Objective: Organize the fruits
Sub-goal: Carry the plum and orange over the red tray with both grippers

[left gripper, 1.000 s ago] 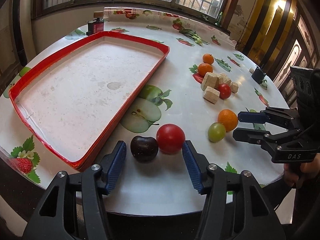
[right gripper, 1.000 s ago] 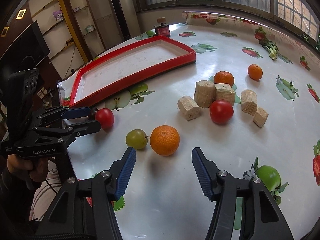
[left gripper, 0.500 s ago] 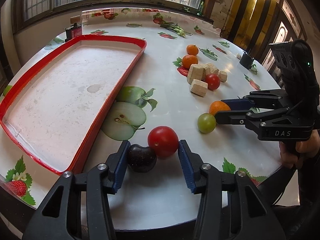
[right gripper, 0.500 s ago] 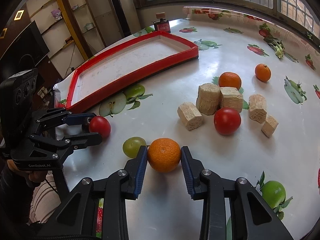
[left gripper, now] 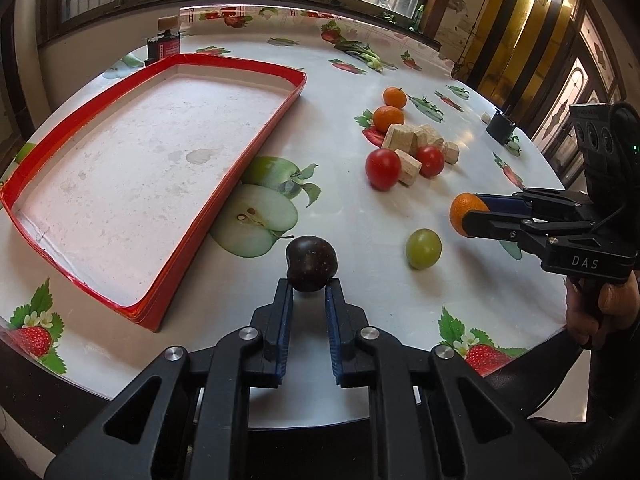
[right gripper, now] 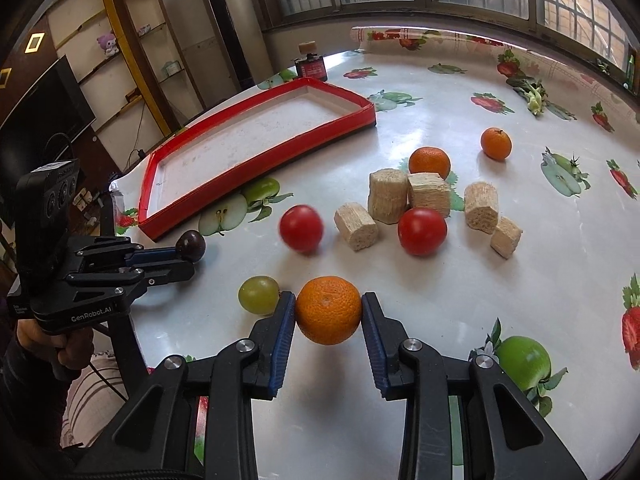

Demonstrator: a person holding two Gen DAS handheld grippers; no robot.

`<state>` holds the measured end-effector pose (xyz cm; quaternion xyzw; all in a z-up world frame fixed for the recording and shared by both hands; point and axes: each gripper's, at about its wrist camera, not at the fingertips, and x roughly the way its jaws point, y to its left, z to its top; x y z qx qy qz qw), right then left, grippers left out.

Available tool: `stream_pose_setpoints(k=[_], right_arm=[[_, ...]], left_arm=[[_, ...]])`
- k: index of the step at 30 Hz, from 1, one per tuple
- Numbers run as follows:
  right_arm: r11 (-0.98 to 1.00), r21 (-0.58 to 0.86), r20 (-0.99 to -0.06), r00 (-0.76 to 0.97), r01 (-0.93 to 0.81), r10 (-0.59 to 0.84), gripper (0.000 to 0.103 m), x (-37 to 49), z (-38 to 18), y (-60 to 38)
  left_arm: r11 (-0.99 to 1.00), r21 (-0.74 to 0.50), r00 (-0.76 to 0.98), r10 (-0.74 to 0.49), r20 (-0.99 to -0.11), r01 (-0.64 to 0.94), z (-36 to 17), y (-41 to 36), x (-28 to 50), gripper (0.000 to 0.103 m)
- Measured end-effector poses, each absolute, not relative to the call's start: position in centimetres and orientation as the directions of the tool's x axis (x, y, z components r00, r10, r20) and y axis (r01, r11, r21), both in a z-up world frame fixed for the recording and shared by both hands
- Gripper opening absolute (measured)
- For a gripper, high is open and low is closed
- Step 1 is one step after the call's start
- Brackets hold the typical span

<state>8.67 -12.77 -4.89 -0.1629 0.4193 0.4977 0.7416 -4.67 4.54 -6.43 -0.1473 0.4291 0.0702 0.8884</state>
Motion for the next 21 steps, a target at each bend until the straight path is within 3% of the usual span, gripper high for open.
stream_pose_setpoints(k=[21], right_arm=[[0.440, 0.190, -0.755, 0.156, -0.878, 0.637, 0.034, 9.6, -3.2, -12.3]], left_arm=[[0.950, -0.182, 0.673, 0.039, -0.739, -0.255, -3.1, 4.8, -4.5, 0.013]])
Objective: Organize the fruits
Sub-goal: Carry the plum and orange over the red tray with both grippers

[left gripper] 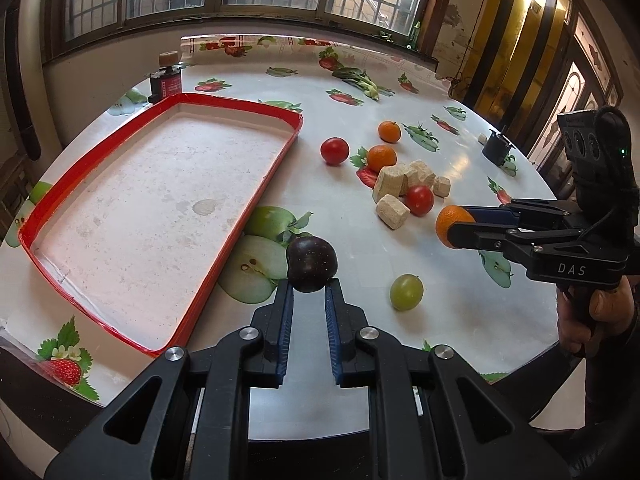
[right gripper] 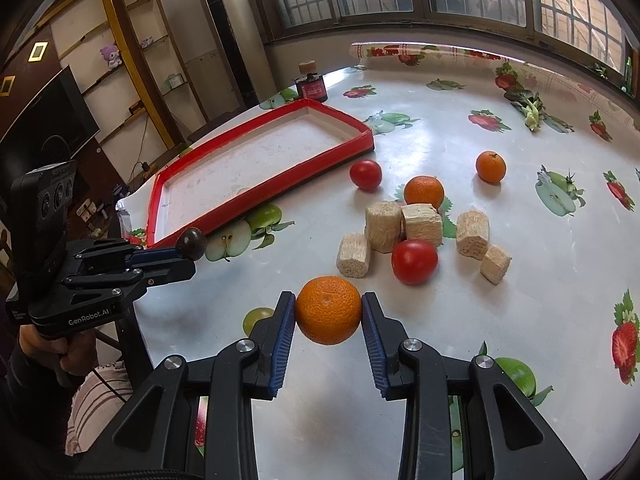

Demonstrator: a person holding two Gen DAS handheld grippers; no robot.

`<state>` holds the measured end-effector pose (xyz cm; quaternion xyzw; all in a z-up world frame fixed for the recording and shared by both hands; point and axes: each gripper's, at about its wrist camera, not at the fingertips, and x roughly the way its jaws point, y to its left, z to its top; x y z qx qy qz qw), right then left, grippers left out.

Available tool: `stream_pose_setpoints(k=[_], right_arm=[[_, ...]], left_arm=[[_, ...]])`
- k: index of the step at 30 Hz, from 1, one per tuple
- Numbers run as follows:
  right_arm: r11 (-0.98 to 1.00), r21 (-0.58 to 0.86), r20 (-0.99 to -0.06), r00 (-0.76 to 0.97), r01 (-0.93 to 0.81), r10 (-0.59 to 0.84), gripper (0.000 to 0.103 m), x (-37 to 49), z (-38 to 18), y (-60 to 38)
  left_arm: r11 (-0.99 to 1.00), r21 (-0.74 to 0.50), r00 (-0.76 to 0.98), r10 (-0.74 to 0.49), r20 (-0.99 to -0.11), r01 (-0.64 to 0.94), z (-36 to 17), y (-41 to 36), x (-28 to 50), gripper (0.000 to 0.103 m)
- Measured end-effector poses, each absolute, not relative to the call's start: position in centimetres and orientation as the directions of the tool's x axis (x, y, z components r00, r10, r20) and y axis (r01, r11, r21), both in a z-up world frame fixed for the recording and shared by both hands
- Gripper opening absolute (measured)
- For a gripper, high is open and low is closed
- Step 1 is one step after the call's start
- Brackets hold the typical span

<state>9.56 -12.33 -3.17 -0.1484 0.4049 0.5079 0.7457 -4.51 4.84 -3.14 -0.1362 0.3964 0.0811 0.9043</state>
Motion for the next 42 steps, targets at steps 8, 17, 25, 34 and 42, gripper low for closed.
stream_pose_setpoints(k=[8, 17, 25, 34, 42], right_arm=[[0.396, 0.190, -0.738, 0.135, -0.898, 0.661, 0.034, 9.3, -2.0, -10.2], [0.361, 0.193, -0.731, 0.112, -0.913, 0.673, 0.034, 9.2, -1.3, -7.7], [0.324, 0.187, -0.723, 0.093, -0.927, 0.684, 0.034, 9.0, -0.6, -4.7], [0.294, 0.194, -0.715, 0.071, -0.936, 0.696, 0.034, 9.4, 0.0, -0.4], [0.286, 0.175, -0.717, 0.077, -0.942, 0.693, 0.034, 10.7, 0.2, 4.6]], left_arm=[[0.936, -0.179, 0.686, 0.085, -0.722, -0.303, -1.7, 6.5, -4.8, 0.013], [0.917, -0.181, 0.692, 0.129, -0.710, -0.356, -1.0, 8.8, -5.4, 0.013], [0.895, -0.188, 0.687, 0.161, -0.708, -0.404, -0.8, 11.2, -5.7, 0.013], [0.864, -0.189, 0.666, 0.203, -0.718, -0.467, -1.1, 13.7, -5.9, 0.014], [0.835, -0.176, 0.635, 0.241, -0.734, -0.521, -1.6, 16.1, -5.5, 0.014]])
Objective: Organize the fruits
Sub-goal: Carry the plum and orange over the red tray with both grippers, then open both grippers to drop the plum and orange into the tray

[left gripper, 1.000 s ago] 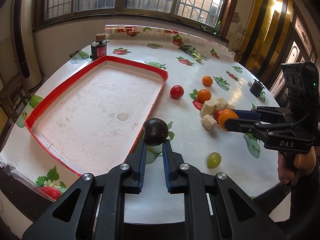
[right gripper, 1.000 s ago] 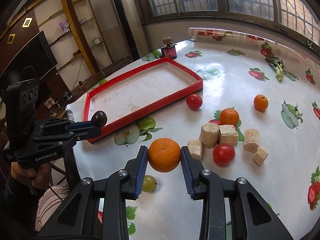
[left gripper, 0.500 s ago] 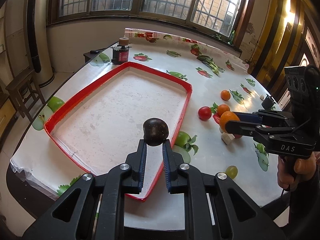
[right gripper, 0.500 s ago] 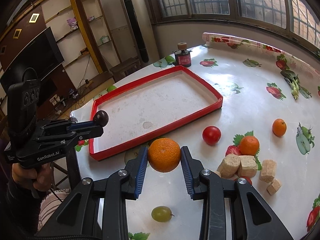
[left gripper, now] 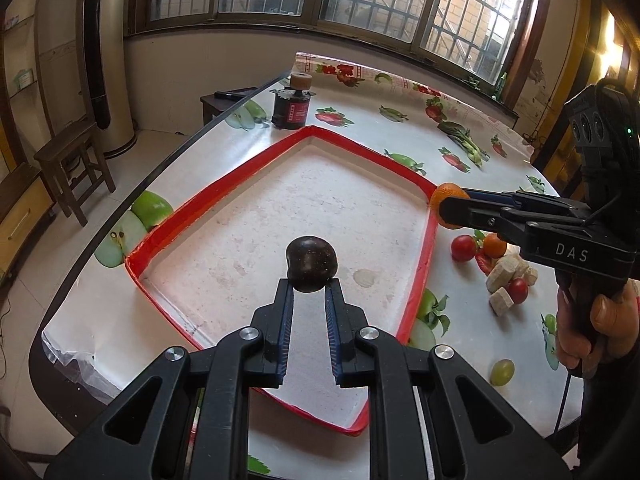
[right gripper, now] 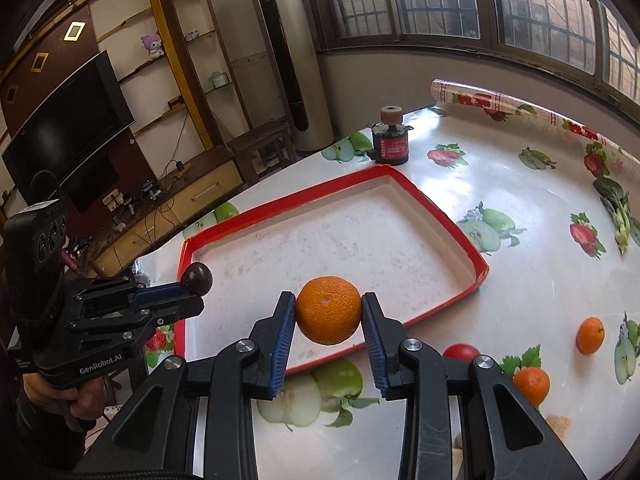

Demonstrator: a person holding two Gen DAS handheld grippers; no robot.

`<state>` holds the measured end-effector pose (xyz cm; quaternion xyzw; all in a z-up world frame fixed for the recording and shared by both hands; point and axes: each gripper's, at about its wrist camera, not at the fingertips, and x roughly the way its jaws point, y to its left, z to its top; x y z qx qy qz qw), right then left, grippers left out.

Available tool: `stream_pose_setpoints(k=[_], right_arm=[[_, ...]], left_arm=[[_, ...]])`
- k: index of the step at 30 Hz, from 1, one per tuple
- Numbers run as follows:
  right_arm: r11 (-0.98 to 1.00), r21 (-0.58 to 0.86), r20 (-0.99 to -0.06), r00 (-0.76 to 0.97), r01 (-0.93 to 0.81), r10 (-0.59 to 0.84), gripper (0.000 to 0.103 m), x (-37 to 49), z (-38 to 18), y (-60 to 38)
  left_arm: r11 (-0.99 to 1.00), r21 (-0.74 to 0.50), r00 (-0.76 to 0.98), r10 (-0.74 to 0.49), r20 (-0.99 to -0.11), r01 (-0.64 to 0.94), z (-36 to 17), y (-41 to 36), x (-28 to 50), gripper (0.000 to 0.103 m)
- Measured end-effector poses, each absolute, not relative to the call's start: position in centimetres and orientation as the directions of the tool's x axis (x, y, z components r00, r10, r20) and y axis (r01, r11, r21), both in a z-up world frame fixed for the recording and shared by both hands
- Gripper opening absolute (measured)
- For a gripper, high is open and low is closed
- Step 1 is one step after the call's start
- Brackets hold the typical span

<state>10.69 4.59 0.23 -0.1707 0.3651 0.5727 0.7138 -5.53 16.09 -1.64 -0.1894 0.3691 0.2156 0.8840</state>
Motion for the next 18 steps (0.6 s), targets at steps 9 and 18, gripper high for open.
stream_pose_setpoints(k=[9, 18], right_arm=[[0.297, 0.188, -0.763, 0.051, -0.936, 0.644, 0.034, 12.7, -2.7, 8.3], [0.291, 0.180, -0.795, 0.035, -0.940, 0.606, 0.034, 13.5, -5.0, 10.4]], left_arm=[[0.812, -0.154, 0.587, 0.262, -0.766, -0.563, -2.7, 18.4, -4.0, 0.014], [0.797, -0.134, 0.533, 0.259, -0.806, -0.589, -4.6, 19.3, -2.8, 0.014]])
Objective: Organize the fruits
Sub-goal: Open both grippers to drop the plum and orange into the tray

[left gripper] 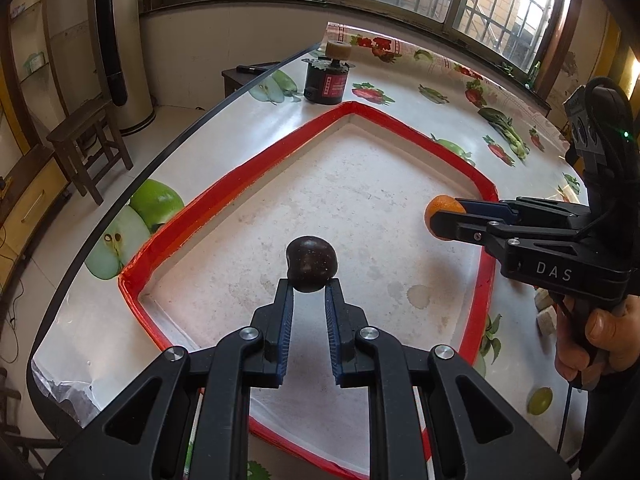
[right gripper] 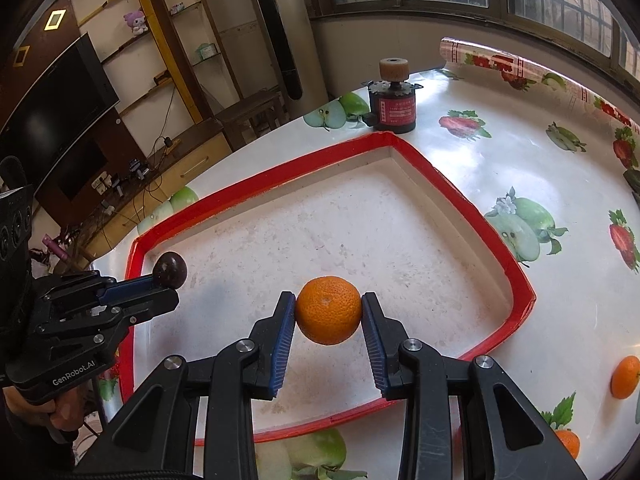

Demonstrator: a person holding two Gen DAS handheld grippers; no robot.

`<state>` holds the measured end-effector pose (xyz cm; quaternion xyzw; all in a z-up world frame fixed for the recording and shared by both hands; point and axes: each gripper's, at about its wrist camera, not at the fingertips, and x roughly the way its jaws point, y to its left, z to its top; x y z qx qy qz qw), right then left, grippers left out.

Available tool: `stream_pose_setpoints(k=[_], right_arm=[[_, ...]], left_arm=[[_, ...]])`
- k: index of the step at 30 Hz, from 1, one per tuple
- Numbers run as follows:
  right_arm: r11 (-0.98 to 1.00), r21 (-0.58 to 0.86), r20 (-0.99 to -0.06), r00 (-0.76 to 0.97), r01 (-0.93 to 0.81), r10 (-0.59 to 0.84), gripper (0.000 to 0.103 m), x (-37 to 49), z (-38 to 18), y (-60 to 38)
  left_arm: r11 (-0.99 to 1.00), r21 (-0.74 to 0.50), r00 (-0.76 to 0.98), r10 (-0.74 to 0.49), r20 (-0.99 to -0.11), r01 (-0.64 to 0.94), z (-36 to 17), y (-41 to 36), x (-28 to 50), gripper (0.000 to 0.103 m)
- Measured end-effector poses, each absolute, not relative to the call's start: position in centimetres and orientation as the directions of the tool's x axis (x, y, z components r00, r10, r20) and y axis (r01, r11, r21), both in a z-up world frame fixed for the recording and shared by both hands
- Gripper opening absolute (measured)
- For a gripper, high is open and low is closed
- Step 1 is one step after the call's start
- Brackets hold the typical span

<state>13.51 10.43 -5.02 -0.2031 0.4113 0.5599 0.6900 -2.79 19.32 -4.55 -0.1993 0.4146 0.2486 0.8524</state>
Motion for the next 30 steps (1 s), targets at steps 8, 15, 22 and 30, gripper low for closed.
stream_pose_setpoints(k=[8, 15, 22, 30], right_arm=[[0.284, 0.162, -0.818, 0.032, -0.945, 0.574, 0.035, 13.4, -6.4, 11.4], [0.286, 0.156, -0.819, 0.038, -0.945, 0.572, 0.037, 13.4, -6.8, 11.6], [0.280, 0.163, -0.795, 0.042, -0.946, 0.605, 0.063, 12.9, -5.3, 10.6], [0.289, 0.179, -0.763, 0.053, -0.941, 0.645, 0.064, 12.4, -2.7, 7.3]], left_arm=[[0.787, -0.108, 0.483, 0.258, -0.837, -0.608, -6.0, 19.7, -2.3, 0.014], [0.763, -0.095, 0.458, 0.279, -0.844, -0.639, -6.1, 19.8, -2.2, 0.017], [0.748, -0.071, 0.461, 0.329, -0.824, -0.660, -4.9, 19.4, -3.1, 0.055], [0.753, -0.066, 0.472, 0.339, -0.813, -0.654, -3.9, 18.1, -3.5, 0.057]])
